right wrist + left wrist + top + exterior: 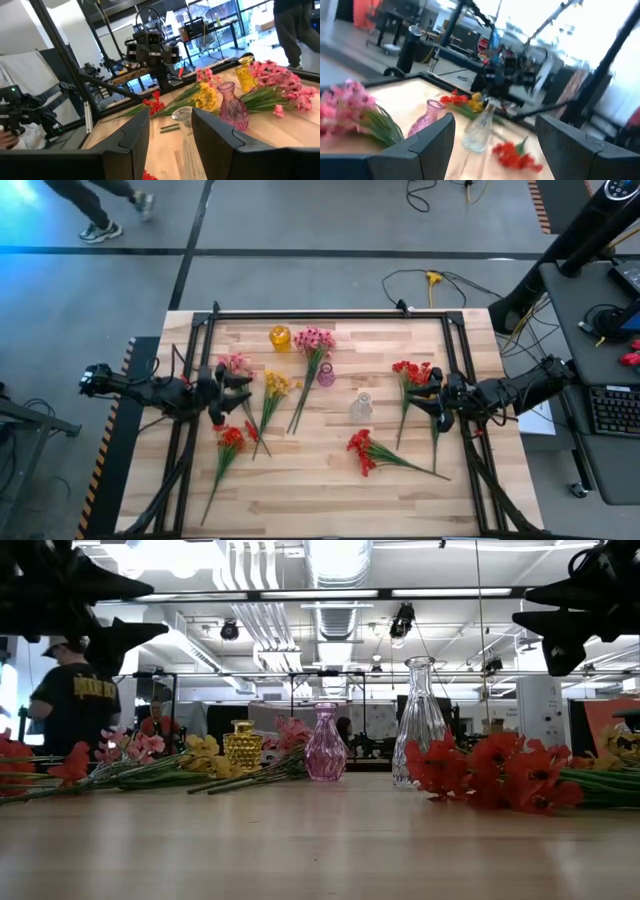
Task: Sort flowers into vase by color
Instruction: Put the bottom right red flowers into the transparent vase
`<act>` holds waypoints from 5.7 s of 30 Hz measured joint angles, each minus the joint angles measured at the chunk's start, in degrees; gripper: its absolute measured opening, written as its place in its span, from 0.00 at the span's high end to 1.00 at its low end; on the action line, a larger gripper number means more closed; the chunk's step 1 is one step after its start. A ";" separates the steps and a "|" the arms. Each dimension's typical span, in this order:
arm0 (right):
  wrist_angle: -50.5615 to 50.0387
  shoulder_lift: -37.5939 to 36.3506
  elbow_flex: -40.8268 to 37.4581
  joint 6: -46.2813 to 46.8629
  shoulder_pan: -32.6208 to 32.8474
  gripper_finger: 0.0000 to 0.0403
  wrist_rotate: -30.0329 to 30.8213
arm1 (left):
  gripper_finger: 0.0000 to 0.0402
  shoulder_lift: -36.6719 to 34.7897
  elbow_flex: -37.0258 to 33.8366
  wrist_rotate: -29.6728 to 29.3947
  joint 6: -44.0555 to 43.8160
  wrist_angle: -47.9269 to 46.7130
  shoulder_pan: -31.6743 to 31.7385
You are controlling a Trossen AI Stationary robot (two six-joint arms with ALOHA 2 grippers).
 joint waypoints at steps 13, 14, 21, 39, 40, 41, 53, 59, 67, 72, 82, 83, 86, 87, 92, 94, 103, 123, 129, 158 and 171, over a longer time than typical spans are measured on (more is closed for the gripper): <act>1.80 0.34 0.00 2.77 -0.02 0.69 6.36 | 0.36 0.00 0.00 -4.19 -2.41 1.92 0.00; 2.74 0.45 0.00 2.80 -0.02 0.69 6.19 | 0.36 0.00 0.00 -5.28 -2.29 1.72 0.00; 11.23 4.02 0.00 2.82 0.00 0.69 5.75 | 0.36 0.90 0.00 -7.16 -2.23 0.80 0.02; 14.19 31.66 15.55 -1.04 0.00 0.70 5.76 | 0.37 7.89 0.18 1.21 11.90 19.48 -0.07; 9.87 33.20 18.44 -0.66 0.00 0.70 6.33 | 0.38 8.49 0.78 1.19 12.94 18.88 -0.07; 4.88 34.65 21.43 0.15 0.00 0.70 7.13 | 0.38 9.14 1.67 1.19 14.14 18.13 -0.07; -46.64 49.88 50.29 14.63 0.13 0.70 10.52 | 0.46 18.98 21.19 -11.61 21.62 -15.44 -0.04; -57.84 56.54 57.01 14.92 0.15 0.70 4.73 | 0.46 25.46 27.20 -12.91 25.76 -20.31 0.02; -59.95 64.71 58.00 17.86 0.82 0.66 -6.83 | 0.46 32.05 30.17 -17.26 29.13 -19.80 0.04; -59.30 70.27 57.29 21.98 2.02 0.51 -9.60 | 0.46 34.76 30.03 -17.37 28.87 -20.02 0.11; -56.93 80.69 57.57 23.48 7.89 0.29 -12.26 | 0.46 37.35 30.10 -21.59 27.04 -19.75 0.11; -55.88 81.55 57.57 23.79 8.42 0.29 -12.26 | 0.46 37.44 30.10 -22.30 26.52 -19.81 0.11; -52.93 83.89 57.57 24.20 9.79 0.31 -12.25 | 0.46 37.59 30.10 -22.44 25.28 -19.81 0.15; -51.86 84.61 57.57 24.29 10.08 0.31 -12.26 | 0.46 37.59 30.10 -22.42 25.01 -19.81 0.15; -49.50 88.35 57.57 25.88 11.12 0.33 -12.42 | 0.46 37.73 30.10 -22.33 23.90 -19.85 0.11; -49.12 89.77 57.57 26.20 11.17 0.33 -12.63 | 0.46 38.04 30.10 -22.31 23.59 -19.88 0.11; -48.69 92.84 57.57 26.18 11.17 0.35 -12.94 | 0.46 39.70 30.10 -22.29 22.42 -19.94 0.11; -47.77 93.12 57.16 23.79 11.13 0.91 -13.99 | 0.46 41.46 30.10 -22.26 20.23 -19.69 0.11; -48.57 88.95 57.16 22.51 11.26 0.95 -15.11 | 0.46 41.44 30.10 -22.25 20.20 -19.21 0.11; 3.91 64.81 52.17 -20.07 9.69 0.95 7.53 | 0.46 41.44 30.10 -22.21 20.04 -17.72 0.11; 38.34 61.03 38.71 -29.20 -0.71 0.95 6.85 | 0.46 41.44 30.10 -21.81 19.10 -17.56 0.11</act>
